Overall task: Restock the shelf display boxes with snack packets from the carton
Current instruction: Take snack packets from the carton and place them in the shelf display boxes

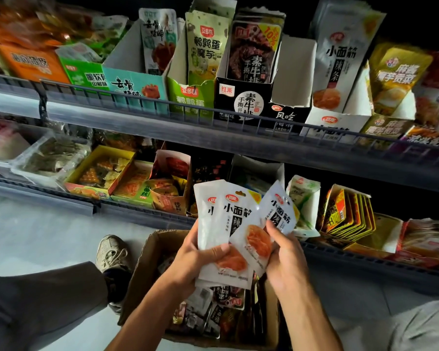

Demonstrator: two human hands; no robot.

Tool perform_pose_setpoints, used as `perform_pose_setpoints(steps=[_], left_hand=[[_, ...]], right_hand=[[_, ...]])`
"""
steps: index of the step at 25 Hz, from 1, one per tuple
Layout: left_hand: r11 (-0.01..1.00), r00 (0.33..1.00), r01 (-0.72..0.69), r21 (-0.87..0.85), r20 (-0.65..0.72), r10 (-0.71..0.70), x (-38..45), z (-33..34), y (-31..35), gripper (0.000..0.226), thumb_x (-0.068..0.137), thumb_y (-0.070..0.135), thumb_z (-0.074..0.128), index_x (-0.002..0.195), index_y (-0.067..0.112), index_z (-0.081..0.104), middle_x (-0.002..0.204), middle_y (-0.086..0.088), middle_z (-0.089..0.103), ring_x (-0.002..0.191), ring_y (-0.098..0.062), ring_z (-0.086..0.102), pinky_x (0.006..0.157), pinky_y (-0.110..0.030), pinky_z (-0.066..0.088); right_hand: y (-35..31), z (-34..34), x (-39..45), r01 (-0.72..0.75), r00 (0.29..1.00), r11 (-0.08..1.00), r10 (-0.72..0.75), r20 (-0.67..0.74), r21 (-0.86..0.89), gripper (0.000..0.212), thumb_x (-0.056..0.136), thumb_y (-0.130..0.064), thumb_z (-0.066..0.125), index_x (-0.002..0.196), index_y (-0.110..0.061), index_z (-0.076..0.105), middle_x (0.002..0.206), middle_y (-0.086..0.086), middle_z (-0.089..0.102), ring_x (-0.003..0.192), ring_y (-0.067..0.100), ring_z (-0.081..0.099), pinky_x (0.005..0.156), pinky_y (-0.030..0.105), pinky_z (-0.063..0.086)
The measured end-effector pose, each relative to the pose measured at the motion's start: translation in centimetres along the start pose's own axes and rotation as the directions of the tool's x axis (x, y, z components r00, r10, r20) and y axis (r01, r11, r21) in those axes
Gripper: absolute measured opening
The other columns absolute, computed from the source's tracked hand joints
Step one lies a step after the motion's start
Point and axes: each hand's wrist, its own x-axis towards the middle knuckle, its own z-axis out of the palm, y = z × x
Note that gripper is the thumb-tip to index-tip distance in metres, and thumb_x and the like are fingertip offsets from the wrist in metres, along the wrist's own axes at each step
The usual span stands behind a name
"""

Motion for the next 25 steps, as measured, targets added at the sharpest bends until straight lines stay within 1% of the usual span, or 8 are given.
perform_pose_setpoints(steps=[3, 6, 8, 10, 13, 15, 19, 25], left_hand=[[0.992, 0.99, -0.063, 0.11, -0.117, 0.076, 0.4, -0.1, 0.2, 0.062, 0.07, -0.005, 0.08, 0.123, 0.013, 0.053, 0.111, -0.021, 0.071, 0.09, -0.042, 0.072, 0.069, -0.047, 0.06], [0.996, 0.996, -0.043, 0.079, -0.077, 0.049, 0.5, 0.1, 0.4, 0.049, 0.079, 0.009, 0.074, 0.123, 0.016, 0.055, 0.112, -0.019, 0.071, 0.091, -0.036, 0.073, 0.068, -0.042, 0.06], [0.998, 0.997, -0.049, 0.026, -0.06, 0.051, 0.4, 0.6, 0.5, 0.035, 0.091, 0.013, 0.062, 0.125, 0.017, 0.056, 0.112, -0.016, 0.072, 0.092, -0.033, 0.072, 0.07, -0.04, 0.06], [0.979, 0.975, -0.135, 0.154, -0.154, 0.159, 0.4, 0.9, 0.5, 0.033, 0.092, 0.007, 0.062, 0.124, 0.012, 0.056, 0.108, -0.014, 0.074, 0.092, -0.034, 0.073, 0.069, -0.042, 0.06], [0.955, 0.954, -0.177, 0.239, -0.197, 0.226, 0.6, 0.9, 0.8, 0.035, 0.084, 0.011, 0.075, 0.115, 0.01, 0.058, 0.105, -0.015, 0.074, 0.09, -0.036, 0.073, 0.071, -0.047, 0.061], [0.979, 0.976, -0.123, 0.161, -0.159, 0.149, 0.6, 0.8, 1.1, 0.025, 0.093, 0.021, 0.066, 0.116, 0.013, 0.061, 0.109, -0.017, 0.073, 0.095, -0.037, 0.072, 0.079, -0.05, 0.059], [0.988, 0.953, -0.082, 0.132, -0.281, 0.116, 1.1, -0.5, 1.1, 0.021, 0.097, 0.011, 0.053, 0.111, 0.021, 0.065, 0.105, -0.013, 0.073, 0.089, -0.03, 0.071, 0.082, -0.05, 0.055], [0.909, 0.848, 0.207, 0.361, -0.529, 0.017, 2.8, -9.8, -1.2, 0.018, 0.093, 0.006, 0.059, 0.105, 0.018, 0.063, 0.101, -0.013, 0.07, 0.08, -0.026, 0.067, 0.074, -0.045, 0.058]], right_hand=[[-0.8, -0.6, 0.4, -0.032, 0.994, 0.986, 0.048, 0.099, -0.163, 0.037, 0.072, -0.005, 0.071, 0.107, -0.014, 0.069, 0.109, 0.011, 0.072, 0.087, 0.024, 0.07, 0.076, 0.044, 0.057], [0.1, -0.4, 0.0, -0.103, 0.987, 0.959, 0.131, 0.089, -0.266, 0.043, 0.067, -0.004, 0.075, 0.108, -0.015, 0.069, 0.107, 0.013, 0.074, 0.089, 0.028, 0.072, 0.08, 0.046, 0.057], [0.3, -0.4, 0.1, -0.062, 0.997, 0.981, 0.071, 0.043, -0.186, 0.046, 0.068, -0.004, 0.073, 0.112, -0.013, 0.069, 0.112, 0.016, 0.073, 0.092, 0.029, 0.07, 0.077, 0.044, 0.057], [0.0, -0.7, 0.4, -0.025, 0.999, 0.999, 0.026, 0.023, -0.032, 0.049, 0.072, -0.005, 0.07, 0.12, -0.011, 0.065, 0.118, 0.018, 0.07, 0.095, 0.029, 0.067, 0.08, 0.045, 0.056], [0.0, -0.6, 0.2, -0.181, 0.977, 0.983, 0.182, 0.114, -0.019, 0.046, 0.077, -0.005, 0.067, 0.122, -0.007, 0.064, 0.118, 0.02, 0.069, 0.098, 0.032, 0.066, 0.088, 0.051, 0.053], [0.6, -0.4, -0.2, -0.301, 0.938, 0.951, 0.309, 0.157, -0.073, 0.038, 0.077, -0.004, 0.067, 0.114, -0.009, 0.068, 0.108, 0.017, 0.072, 0.088, 0.028, 0.07, 0.078, 0.044, 0.057], [0.6, -0.6, -0.2, -0.248, 0.961, 0.969, 0.243, 0.132, 0.019, 0.054, 0.059, -0.014, 0.088, 0.109, -0.011, 0.069, 0.107, 0.015, 0.071, 0.093, 0.031, 0.066, 0.086, 0.051, 0.053], [-1.5, -1.9, 0.0, -0.229, 0.972, 0.972, 0.226, 0.063, 0.057, 0.023, 0.085, -0.015, 0.062, 0.106, -0.02, 0.068, 0.092, 0.006, 0.074, 0.08, 0.023, 0.069, 0.066, 0.042, 0.061]])
